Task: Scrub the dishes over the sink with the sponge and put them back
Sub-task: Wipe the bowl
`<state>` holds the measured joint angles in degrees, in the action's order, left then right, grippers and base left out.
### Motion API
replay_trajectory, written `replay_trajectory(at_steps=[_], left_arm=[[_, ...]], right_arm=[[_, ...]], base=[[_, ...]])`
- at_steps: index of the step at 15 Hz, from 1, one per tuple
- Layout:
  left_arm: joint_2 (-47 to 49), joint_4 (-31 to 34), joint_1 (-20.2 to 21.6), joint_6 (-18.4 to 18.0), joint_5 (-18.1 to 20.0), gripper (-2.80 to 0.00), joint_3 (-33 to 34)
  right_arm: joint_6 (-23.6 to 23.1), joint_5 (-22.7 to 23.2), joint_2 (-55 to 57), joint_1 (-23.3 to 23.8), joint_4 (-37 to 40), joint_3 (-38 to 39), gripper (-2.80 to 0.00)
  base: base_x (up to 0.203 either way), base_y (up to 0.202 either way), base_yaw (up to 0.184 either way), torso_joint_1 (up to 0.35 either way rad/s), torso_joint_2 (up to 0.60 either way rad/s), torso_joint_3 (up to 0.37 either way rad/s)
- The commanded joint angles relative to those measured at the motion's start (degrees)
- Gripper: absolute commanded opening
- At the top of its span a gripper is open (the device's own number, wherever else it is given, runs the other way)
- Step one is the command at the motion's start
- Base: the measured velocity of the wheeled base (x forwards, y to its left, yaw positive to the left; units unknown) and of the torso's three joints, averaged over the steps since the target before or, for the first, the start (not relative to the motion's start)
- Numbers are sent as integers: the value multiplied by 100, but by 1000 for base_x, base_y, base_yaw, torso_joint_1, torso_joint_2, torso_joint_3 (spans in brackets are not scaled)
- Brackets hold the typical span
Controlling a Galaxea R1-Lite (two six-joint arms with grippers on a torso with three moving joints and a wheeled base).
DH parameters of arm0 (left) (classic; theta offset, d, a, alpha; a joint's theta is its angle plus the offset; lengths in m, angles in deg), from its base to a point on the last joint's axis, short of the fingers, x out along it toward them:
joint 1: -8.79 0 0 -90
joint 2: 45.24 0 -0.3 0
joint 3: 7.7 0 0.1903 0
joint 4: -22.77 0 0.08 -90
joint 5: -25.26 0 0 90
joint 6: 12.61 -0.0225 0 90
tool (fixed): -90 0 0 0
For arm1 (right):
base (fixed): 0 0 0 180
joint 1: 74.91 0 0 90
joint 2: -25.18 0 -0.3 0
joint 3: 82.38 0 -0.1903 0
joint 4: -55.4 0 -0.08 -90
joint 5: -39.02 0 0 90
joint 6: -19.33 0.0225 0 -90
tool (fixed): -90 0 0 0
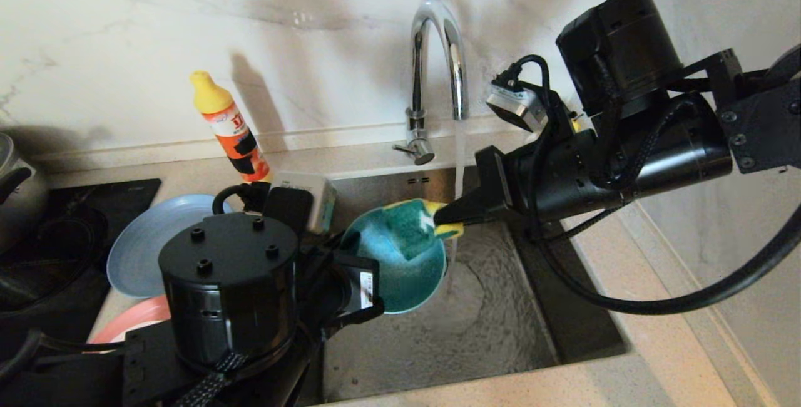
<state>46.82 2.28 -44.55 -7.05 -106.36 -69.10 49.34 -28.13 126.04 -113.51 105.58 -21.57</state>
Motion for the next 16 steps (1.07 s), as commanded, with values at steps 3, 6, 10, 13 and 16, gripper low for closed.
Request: replay_trajectory(at_steps=[3, 6, 10, 13, 16], left_arm=[[-56, -35, -2, 7, -31, -280, -46], [-83, -35, -2, -2, -31, -280, -72], [-83, -44, -2, -2, -31, -280, -81], [-47, -167, 7, -11, -30, -280, -81], [-39, -167, 7, 7, -31, -280, -81]], right_arm=[[13, 35, -181, -158, 37, 333, -280], [20, 36, -175, -371, 35, 534, -280], [22, 40, -109, -641, 41, 606, -280], [28, 40, -73, -899, 35, 676, -280], [56, 38, 102, -1155, -5, 644, -280]], base=[[0, 0, 0, 0, 0, 0], [0, 0, 0, 0, 0, 0], [0, 0, 0, 0, 0, 0], [0, 0, 0, 0, 0, 0], [0, 0, 0, 0, 0, 0]])
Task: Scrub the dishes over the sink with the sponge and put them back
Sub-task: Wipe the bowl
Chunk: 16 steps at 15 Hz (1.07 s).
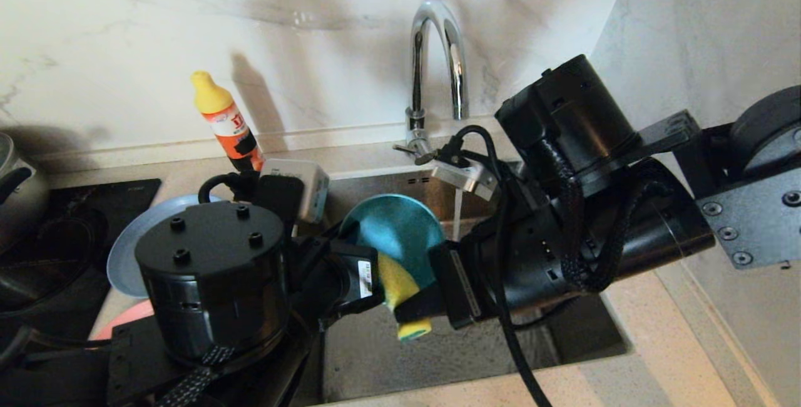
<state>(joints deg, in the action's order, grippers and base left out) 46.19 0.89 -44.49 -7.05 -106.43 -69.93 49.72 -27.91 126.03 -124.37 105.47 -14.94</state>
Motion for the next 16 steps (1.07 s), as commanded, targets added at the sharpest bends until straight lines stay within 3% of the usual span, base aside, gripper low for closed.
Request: replay_trajectory(at_steps=[1, 9, 16], left_arm=[[24, -28, 1, 7, -25, -280, 2], [-20, -28, 19, -11, -32, -280, -25], [-55, -54, 63, -2, 12, -280, -25]], right_arm=[[19, -1, 183, -136, -5, -91, -280], [38, -21, 237, -232, -7, -350, -280], [-13, 20, -89, 806, -15, -116, -280]], base=[[0, 0, 0, 0, 0, 0], [0, 0, 0, 0, 0, 0], [0, 0, 0, 0, 0, 0]])
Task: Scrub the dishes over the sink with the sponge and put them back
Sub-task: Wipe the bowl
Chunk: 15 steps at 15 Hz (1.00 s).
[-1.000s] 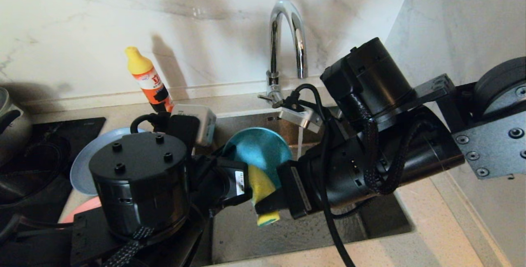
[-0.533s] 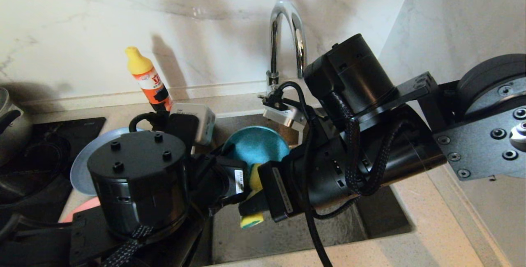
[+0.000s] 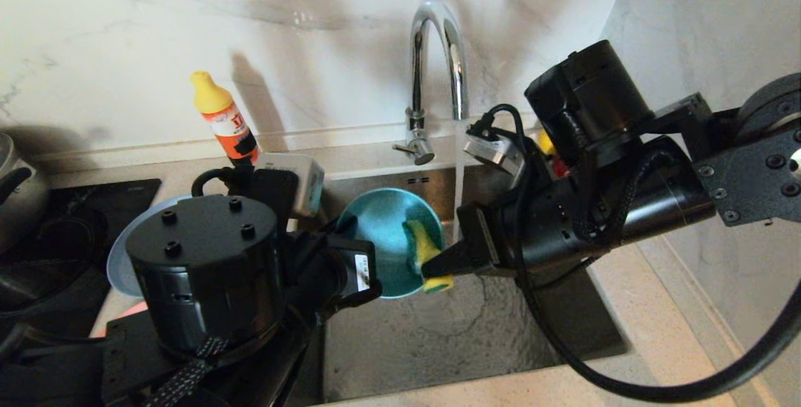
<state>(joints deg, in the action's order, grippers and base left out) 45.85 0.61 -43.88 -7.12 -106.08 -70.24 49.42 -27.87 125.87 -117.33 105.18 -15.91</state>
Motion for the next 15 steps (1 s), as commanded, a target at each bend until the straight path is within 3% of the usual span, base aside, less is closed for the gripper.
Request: replay_trajectory(at_steps=[1, 8, 15], left_arm=[[-43, -26, 2, 5, -17, -280, 25], [-162, -26, 2, 5, 117, -280, 200], [-162, -26, 2, 14, 179, -280, 200]], right_arm=[[14, 18, -46, 152, 2, -83, -280], [13, 62, 467, 2, 50, -1033, -280], [-4, 56, 593, -321, 51, -1307, -280]], base=[[0, 0, 0, 0, 0, 0], [0, 0, 0, 0, 0, 0], [0, 0, 0, 0, 0, 0]])
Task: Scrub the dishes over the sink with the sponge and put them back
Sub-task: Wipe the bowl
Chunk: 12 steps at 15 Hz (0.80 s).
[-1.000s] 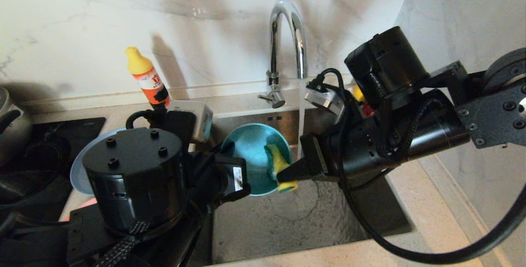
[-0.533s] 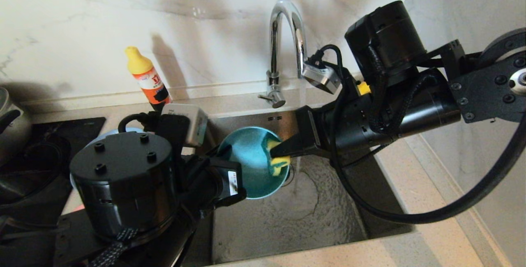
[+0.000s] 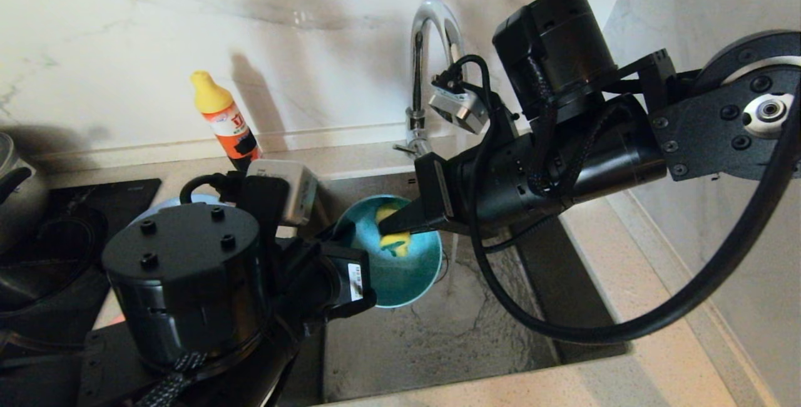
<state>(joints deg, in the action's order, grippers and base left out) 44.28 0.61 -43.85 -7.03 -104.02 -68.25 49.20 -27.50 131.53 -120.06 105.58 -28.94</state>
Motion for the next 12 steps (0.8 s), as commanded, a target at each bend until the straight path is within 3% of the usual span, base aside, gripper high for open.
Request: replay_trajectory(at_steps=[1, 12], left_arm=[[-5, -26, -1, 4, -27, -280, 0], [-5, -26, -1, 4, -36, -280, 15]], right_arm=[[9, 16, 52, -54, 9, 1, -280], [-114, 5, -315, 653, 443, 137, -280]], base=[[0, 0, 0, 0, 0, 0], [0, 0, 0, 0, 0, 0]])
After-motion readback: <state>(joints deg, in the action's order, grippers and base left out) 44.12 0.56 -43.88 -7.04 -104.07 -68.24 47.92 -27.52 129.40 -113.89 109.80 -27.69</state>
